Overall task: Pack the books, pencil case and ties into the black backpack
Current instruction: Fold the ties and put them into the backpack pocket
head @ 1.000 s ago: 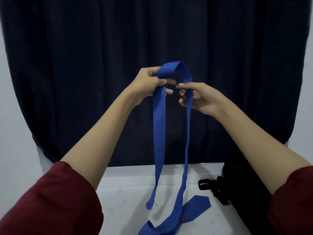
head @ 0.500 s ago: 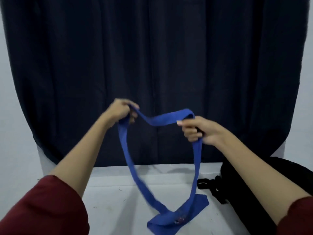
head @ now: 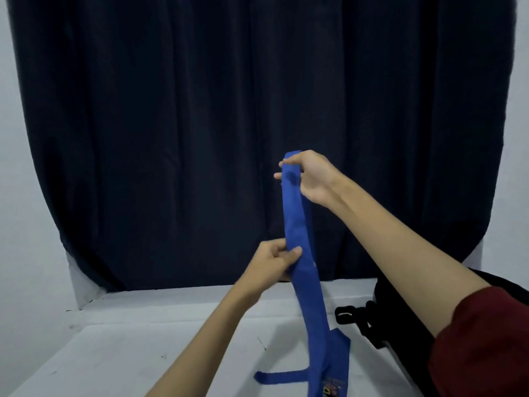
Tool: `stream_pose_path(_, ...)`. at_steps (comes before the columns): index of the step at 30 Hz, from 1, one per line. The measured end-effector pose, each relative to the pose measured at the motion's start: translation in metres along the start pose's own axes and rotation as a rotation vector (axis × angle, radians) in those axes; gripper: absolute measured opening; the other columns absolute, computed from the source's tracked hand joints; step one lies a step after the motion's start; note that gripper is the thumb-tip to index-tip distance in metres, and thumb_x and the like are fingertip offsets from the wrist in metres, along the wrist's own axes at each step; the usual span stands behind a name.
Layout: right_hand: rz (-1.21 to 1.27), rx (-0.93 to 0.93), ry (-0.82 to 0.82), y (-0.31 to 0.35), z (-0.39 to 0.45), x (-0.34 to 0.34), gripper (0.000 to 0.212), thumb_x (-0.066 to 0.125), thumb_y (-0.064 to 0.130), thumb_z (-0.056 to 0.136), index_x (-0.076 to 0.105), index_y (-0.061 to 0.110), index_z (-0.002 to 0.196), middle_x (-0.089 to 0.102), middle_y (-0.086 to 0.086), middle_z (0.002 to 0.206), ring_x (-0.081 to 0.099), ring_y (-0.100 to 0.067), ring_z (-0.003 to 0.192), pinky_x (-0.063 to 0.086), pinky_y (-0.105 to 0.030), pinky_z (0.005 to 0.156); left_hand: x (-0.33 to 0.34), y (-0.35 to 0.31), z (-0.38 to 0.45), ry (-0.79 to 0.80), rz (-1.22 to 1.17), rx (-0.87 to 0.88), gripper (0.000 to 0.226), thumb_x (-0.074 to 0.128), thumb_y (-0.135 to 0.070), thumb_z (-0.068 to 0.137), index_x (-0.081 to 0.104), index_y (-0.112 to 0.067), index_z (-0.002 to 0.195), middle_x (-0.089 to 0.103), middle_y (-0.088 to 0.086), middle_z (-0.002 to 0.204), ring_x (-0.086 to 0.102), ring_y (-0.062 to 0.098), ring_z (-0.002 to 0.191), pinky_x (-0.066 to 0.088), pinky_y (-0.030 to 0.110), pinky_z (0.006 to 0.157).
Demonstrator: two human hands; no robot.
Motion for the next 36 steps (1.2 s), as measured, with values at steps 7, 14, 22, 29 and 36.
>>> stream_pose_path(7, -0.633, 0.085, 0.015, -0.021, -0.008, -0.052, 0.042, 0.046, 0.039, 0.097, 0.065, 0.002, 0.098, 0.072, -0.009, 0.092, 0.066, -0.023, 0.071, 0.047, -0.031, 0.063, -0.053, -0.051, 0.024, -0.097, -0.355, -0.014, 0.02, 0.046, -0.015, 0.097, 0.052, -0.015, 0.078, 0.04, -0.008, 0.05, 0.036, 0.002, 0.041, 0.032, 0.014, 0.044)
stream_pose_path(14, -0.715, 0.029, 0.563, -0.061, -0.055, 0.009, 0.037, 0.066, 0.041, 0.082, 0.066, 0.013, 0.105, 0.072, 0.001, 0.104, 0.067, -0.015, 0.099, 0.05, -0.031, 0.084, -0.071, -0.104, 0.036, -0.253, -0.429, 0.072, 0.024, 0.048, -0.006, 0.097, 0.059, 0.0, 0.118, 0.067, 0.004, 0.109, 0.069, 0.01, 0.077, 0.056, 0.019, 0.059)
stream_pose_path(22, 0.034, 0.051, 0.264, -0.037, -0.044, -0.003, 0.012, 0.056, 0.015, 0.094, 0.05, 0.013, 0.083, 0.053, -0.004, 0.073, 0.051, -0.014, 0.054, 0.046, -0.027, 0.057, -0.082, -0.1, 0.037, -0.21, -0.439, 0.053, 0.024, 0.049, 0.003, 0.093, 0.046, -0.005, 0.115, 0.06, 0.011, 0.105, 0.069, 0.026, 0.089, 0.057, 0.041, 0.081)
stream_pose_path(29, -0.833, -0.29, -0.009, -0.012, -0.046, -0.012, 0.021, 0.065, 0.008, 0.084, 0.05, 0.013, 0.097, 0.05, 0.003, 0.081, 0.048, -0.01, 0.066, 0.041, -0.02, 0.056, -0.08, -0.098, 0.039, -0.234, -0.173, 0.053, 0.079, 0.041, 0.01, 0.092, 0.0, -0.022, 0.153, 0.055, 0.009, 0.106, 0.062, 0.017, 0.096, 0.055, 0.034, 0.082)
stream_pose_path(36, -0.17, 0.038, 0.197, -0.023, -0.045, -0.008, 0.019, 0.052, 0.01, 0.095, 0.067, -0.001, 0.098, 0.069, -0.011, 0.074, 0.067, -0.018, 0.066, 0.055, -0.026, 0.061, -0.067, -0.092, 0.039, -0.205, -0.334, 0.015, 0.093, 0.059, -0.012, 0.093, -0.013, -0.033, 0.149, 0.065, 0.013, 0.109, 0.07, 0.02, 0.082, 0.059, 0.038, 0.075)
Point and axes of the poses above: each hand's wrist, its own z-axis towards the middle knuckle, its own x-axis out of the palm, y = z × x, the point moved 9 cm from there along z, towards the middle knuckle
